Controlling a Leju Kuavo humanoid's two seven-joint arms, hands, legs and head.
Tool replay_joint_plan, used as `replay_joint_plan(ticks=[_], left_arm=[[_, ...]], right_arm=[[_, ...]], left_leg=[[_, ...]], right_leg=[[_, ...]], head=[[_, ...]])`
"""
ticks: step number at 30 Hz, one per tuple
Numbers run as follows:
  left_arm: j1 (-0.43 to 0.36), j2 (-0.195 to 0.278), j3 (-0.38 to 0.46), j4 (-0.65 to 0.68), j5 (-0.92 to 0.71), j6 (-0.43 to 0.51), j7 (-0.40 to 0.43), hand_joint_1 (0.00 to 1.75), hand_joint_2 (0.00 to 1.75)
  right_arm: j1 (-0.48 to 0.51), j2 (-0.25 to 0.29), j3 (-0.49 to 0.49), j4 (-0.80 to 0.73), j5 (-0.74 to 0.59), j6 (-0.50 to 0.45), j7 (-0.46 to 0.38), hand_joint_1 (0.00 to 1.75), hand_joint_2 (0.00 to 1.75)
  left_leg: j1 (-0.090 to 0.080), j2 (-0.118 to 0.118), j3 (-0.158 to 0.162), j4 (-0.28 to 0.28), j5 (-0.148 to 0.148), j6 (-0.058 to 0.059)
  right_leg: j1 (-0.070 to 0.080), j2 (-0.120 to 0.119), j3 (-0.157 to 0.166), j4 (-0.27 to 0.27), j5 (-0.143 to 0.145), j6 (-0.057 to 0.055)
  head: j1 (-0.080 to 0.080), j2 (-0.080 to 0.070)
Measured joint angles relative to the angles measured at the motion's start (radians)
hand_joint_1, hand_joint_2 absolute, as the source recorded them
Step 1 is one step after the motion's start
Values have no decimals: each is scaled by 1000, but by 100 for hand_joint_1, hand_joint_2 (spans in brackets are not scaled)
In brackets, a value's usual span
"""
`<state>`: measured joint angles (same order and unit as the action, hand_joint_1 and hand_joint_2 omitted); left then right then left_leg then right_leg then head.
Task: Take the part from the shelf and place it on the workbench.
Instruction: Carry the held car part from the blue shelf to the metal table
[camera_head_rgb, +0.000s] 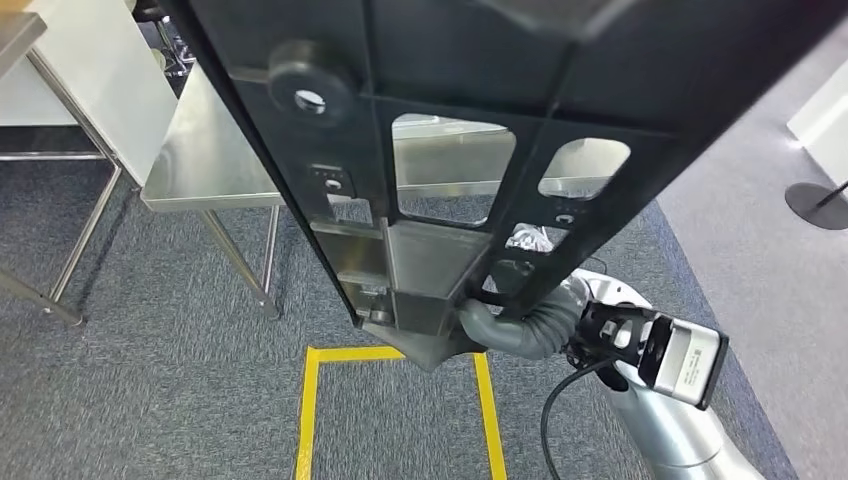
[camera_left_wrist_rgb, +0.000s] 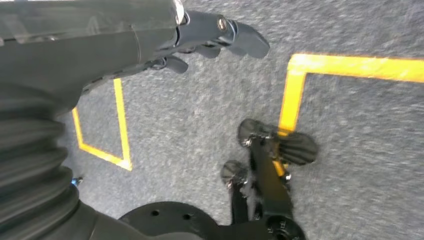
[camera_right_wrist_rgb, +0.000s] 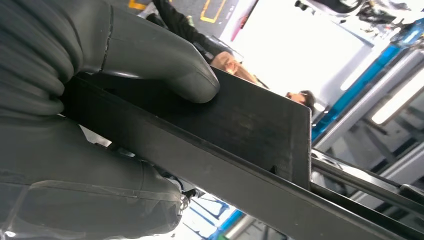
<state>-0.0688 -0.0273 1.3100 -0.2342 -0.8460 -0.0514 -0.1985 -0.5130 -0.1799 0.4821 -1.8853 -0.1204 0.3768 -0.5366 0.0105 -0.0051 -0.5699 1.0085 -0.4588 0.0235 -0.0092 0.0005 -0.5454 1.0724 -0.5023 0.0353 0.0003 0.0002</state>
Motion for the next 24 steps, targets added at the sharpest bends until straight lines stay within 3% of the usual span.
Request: replay_joint_plan(ticks=[3,4,5,6,7,9,10,11,14,16,17,19,20,21,22,24], left_arm=[[-2,3,0,0,-2,0,-2,0,175],[-1,4,0,0,-2,0,-2,0,175],[1,5,0,0,-3,0,-2,0,175],[2,5,0,0,-4,1,-2,0,175],[3,6,0,0,-4,1,-3,0,175],[3,5,0,1,-7,0,-4,0,175],[2,5,0,1,-8,0,-5,0,175],[1,5,0,2,-10,0,-5,0,175],[-2,9,0,2,-12,1,-6,0,175],[-6,10,0,2,-13,1,-6,0,175],[-7,10,0,3,-14,2,-6,0,175],[-5,11,0,3,-17,3,-5,0,175],[-2,11,0,3,-18,4,-5,0,175],[-1,11,0,3,-20,4,-5,0,175],[0,11,0,3,-21,5,-5,0,175],[4,13,0,3,-23,5,-5,0,175]], right_arm=[[-5,6,5,0,-4,-9,-10,175,175],[-5,8,6,1,-4,-14,-16,175,175],[-4,10,8,1,-3,-19,-24,175,175],[-4,12,10,1,0,-23,-33,175,175],[-4,13,11,1,3,-28,-41,175,175],[-4,16,12,1,11,-38,-60,175,175],[-4,17,13,0,13,-44,-70,175,175],[-4,19,13,-3,15,-48,-79,175,175],[-1,28,13,-20,8,-52,-98,175,175],[2,35,13,-27,-11,-43,-103,175,175],[5,37,12,-29,-21,-37,-104,175,175],[11,39,11,-29,-33,-28,-105,175,175],[14,39,10,-28,-37,-23,-106,175,175],[16,39,9,-28,-40,-20,-106,175,175],[17,39,8,-28,-43,-16,-107,175,175],[18,40,5,-28,-47,-12,-109,175,175]], left_leg=[[-1,-2,26,-3,-21,9],[-1,-3,36,-3,-31,9],[-1,-4,48,-3,-42,8],[-2,-5,63,-3,-53,6],[-2,-6,80,-4,-66,5],[-4,-8,110,-4,-92,-1],[-6,-9,119,-7,-103,-6],[-7,-9,129,-7,-109,-12],[-8,-7,130,34,-90,-30],[-6,-5,72,135,-83,-39],[-4,-4,30,194,-97,-43],[0,-3,-50,270,-169,-51],[1,-3,-76,274,-200,-53],[3,-3,-90,252,-210,-53],[4,-3,-92,205,-185,-53],[5,-13,-87,86,-47,-48]], right_leg=[[-2,0,-131,183,-54,5],[-3,0,-168,218,-75,5],[-3,0,-191,221,-83,4],[-2,0,-197,192,-71,2],[0,0,-190,136,-33,-3],[8,0,-165,9,81,-17],[12,0,-156,-29,120,-22],[14,2,-150,-49,139,-27],[10,6,-115,-64,121,-41],[6,7,-84,-70,103,-51],[6,8,-71,-71,91,-54],[6,14,-44,-71,66,-56],[5,20,-29,-71,53,-55],[5,25,-11,-71,39,-54],[5,31,8,-71,24,-52],[6,41,38,-69,-4,-46]], head=[[2,0],[2,0],[2,0],[2,0],[2,0],[3,0],[3,0],[3,0],[2,0],[-1,0],[-2,0],[-3,0],[-3,0],[-3,0],[-3,0],[-3,0]])
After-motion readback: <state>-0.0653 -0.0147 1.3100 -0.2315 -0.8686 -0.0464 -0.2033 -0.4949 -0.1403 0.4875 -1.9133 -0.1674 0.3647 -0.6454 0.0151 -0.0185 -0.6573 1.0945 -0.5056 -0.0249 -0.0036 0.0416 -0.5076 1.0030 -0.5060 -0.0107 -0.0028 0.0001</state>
